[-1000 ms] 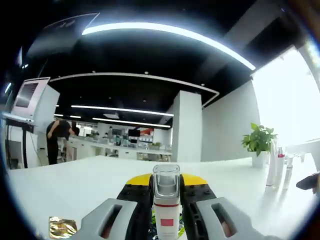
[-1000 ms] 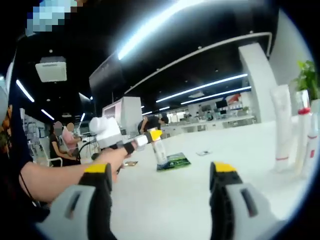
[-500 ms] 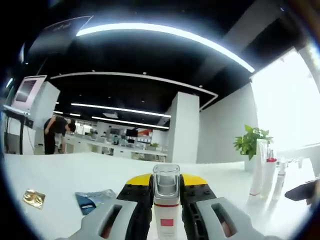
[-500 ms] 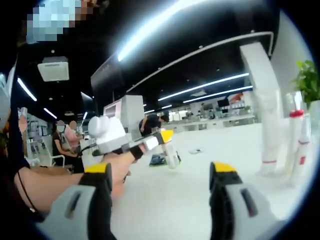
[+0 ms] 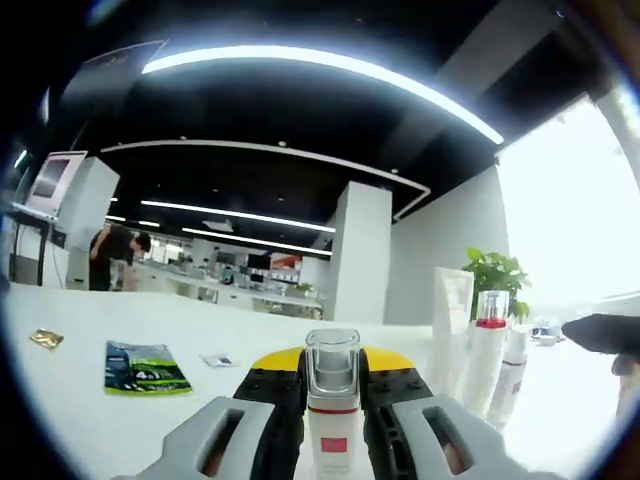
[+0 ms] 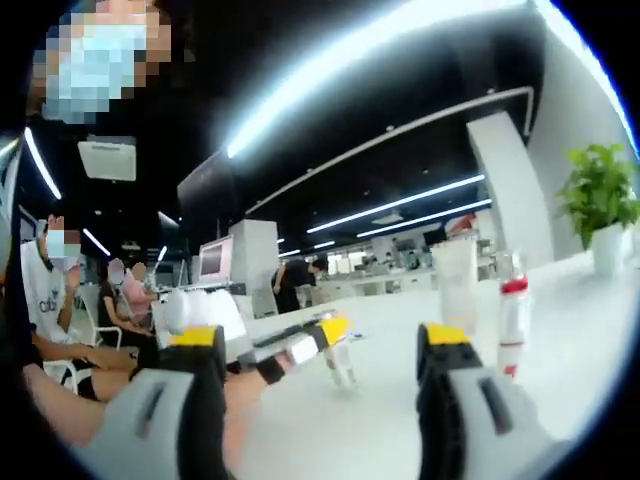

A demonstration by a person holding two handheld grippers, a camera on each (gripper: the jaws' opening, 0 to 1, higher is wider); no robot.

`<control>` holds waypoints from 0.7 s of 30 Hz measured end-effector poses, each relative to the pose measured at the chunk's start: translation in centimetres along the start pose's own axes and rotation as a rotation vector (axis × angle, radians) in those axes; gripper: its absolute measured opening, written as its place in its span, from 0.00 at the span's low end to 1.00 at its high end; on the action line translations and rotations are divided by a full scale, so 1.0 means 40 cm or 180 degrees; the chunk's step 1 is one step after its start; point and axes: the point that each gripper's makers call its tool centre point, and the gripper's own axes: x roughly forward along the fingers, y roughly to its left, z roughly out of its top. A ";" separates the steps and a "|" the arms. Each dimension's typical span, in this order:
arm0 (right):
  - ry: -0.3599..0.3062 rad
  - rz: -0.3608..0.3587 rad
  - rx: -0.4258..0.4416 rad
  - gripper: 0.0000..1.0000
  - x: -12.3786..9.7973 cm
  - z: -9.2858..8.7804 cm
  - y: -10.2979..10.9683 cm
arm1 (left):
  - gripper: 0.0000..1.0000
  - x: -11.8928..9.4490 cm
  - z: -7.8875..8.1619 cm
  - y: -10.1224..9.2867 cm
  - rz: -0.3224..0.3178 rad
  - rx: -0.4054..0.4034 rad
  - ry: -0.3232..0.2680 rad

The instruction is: Arrange the skincare products in the storage area until every visible bottle or jar stands upright without overlapping.

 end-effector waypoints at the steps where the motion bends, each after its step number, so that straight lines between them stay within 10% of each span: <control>1: -0.0020 -0.0010 -0.0009 0.76 -0.010 0.013 -0.012 | 0.19 0.006 -0.005 -0.015 0.0019 -0.0004 -0.0007; 9: -0.0225 -0.0079 -0.0010 0.72 -0.069 0.094 -0.116 | 0.19 0.036 -0.035 -0.135 0.0127 0.0128 -0.0080; 21: 0.0282 -0.0068 -0.0102 0.80 -0.113 0.026 -0.223 | 0.19 0.086 -0.052 -0.210 0.0208 0.0409 0.0002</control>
